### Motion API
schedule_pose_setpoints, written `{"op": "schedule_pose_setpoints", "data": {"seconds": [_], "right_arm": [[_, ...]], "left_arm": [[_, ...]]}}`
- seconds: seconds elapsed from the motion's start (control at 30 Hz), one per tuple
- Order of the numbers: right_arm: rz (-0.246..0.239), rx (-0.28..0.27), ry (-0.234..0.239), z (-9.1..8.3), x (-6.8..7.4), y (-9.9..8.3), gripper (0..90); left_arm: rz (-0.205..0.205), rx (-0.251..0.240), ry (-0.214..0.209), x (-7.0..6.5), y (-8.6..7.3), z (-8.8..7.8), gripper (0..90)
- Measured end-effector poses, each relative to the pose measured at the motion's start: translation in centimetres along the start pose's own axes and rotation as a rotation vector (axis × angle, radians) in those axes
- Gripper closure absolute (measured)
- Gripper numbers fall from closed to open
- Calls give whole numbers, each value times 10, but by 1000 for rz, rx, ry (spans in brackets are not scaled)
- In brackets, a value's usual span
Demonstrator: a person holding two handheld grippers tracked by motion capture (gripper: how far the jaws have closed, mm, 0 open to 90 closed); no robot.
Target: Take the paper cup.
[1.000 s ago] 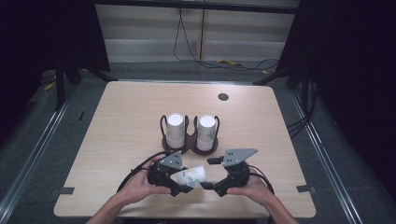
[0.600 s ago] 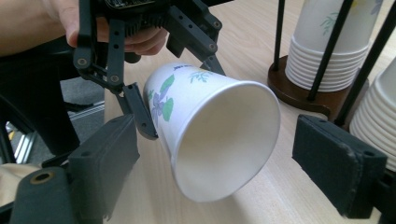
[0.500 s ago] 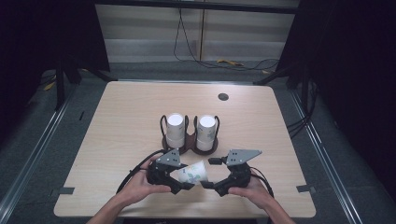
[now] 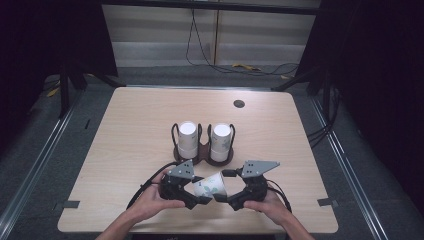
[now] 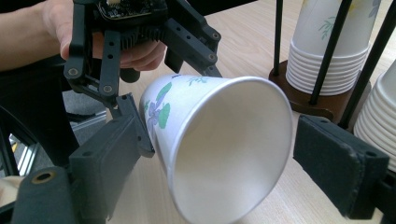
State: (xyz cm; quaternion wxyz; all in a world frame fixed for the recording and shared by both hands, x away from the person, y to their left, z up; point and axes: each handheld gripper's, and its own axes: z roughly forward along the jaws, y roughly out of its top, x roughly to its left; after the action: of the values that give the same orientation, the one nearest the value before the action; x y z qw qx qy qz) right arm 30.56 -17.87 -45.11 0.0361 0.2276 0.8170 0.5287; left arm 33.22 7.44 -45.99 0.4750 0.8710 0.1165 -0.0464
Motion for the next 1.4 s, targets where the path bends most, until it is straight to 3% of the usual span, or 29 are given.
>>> {"op": "schedule_pose_setpoints", "data": {"seconds": [0.27, 0.4, 0.63, 1.0, 1.23, 1.4], "right_arm": [[36, -65, -4, -5, -4, 4, 142], [38, -76, -5, -6, -4, 4, 142], [50, -108, 2, -7, -6, 5, 142], [124, -178, 66, -5, -11, 7, 141], [123, -194, 47, -9, -13, 8, 139], [122, -194, 62, -7, -13, 8, 139]], "left_arm": [[-22, -61, 6, 2, 1, -6, 336], [-27, -70, 13, 1, 1, -5, 336], [-28, -130, 25, -1, 2, -7, 337], [-12, -158, 31, -1, 1, -7, 339], [-5, -171, 24, -2, 2, -9, 340], [10, -175, 14, -4, 3, -8, 340]]}}
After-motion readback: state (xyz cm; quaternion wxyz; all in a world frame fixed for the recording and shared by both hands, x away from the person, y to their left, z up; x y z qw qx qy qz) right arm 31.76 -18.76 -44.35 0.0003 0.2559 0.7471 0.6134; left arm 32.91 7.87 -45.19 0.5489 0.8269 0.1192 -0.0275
